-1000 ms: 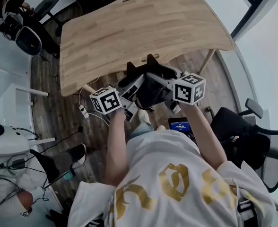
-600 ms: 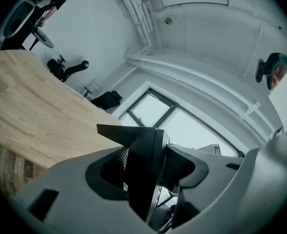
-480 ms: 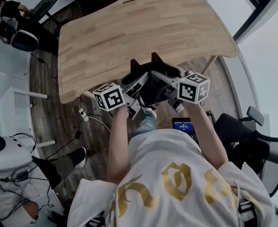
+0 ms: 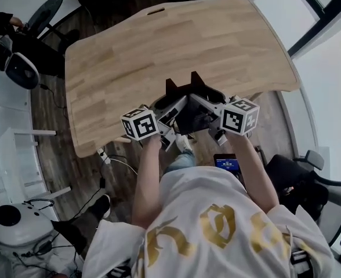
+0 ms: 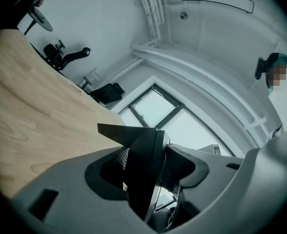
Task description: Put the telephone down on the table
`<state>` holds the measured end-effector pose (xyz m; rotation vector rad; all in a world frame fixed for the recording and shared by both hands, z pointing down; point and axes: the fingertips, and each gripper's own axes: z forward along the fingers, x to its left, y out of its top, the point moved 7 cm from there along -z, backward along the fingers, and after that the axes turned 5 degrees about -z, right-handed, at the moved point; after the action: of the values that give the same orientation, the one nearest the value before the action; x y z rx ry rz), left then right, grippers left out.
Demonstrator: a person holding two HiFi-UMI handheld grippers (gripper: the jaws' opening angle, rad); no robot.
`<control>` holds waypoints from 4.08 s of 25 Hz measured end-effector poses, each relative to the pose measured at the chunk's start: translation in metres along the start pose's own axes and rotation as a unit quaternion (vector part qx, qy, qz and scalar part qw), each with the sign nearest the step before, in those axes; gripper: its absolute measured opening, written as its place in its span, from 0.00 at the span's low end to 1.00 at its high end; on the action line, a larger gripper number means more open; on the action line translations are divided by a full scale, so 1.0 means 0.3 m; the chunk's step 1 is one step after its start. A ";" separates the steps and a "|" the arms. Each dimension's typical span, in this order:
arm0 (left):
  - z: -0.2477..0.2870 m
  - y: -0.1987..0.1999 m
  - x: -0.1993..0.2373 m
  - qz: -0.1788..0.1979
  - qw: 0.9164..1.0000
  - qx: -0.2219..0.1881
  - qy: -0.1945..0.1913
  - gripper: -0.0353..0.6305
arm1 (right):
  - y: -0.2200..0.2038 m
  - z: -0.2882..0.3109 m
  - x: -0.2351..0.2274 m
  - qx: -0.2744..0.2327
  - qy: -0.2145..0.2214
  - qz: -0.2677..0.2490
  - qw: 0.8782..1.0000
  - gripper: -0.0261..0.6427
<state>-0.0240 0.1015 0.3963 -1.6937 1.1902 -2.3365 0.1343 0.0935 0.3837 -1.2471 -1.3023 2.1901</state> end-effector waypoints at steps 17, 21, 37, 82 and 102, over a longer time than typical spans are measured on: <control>0.091 0.297 0.369 -0.032 0.999 0.027 0.003 0.39 | 0.081 0.411 -0.214 0.024 -0.019 0.036 0.999 0.40; 0.110 0.361 0.412 -0.032 0.999 0.033 -0.001 0.39 | 0.115 0.472 -0.240 0.024 -0.024 0.042 0.999 0.40; 0.123 0.420 0.490 -0.031 0.999 0.017 0.009 0.40 | 0.139 0.573 -0.297 0.041 -0.003 0.040 0.998 0.40; 0.229 0.418 0.840 -0.124 0.990 0.048 0.050 0.40 | 0.014 0.811 -0.563 0.119 -0.014 0.114 0.986 0.40; 0.256 0.406 0.925 -0.163 0.983 0.053 0.064 0.40 | -0.025 0.856 -0.630 0.136 -0.027 0.143 0.980 0.40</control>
<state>-0.1236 -0.1467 0.5579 -1.8478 0.8360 -2.6754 0.0363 -0.1647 0.5434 -1.3395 -0.8439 2.5113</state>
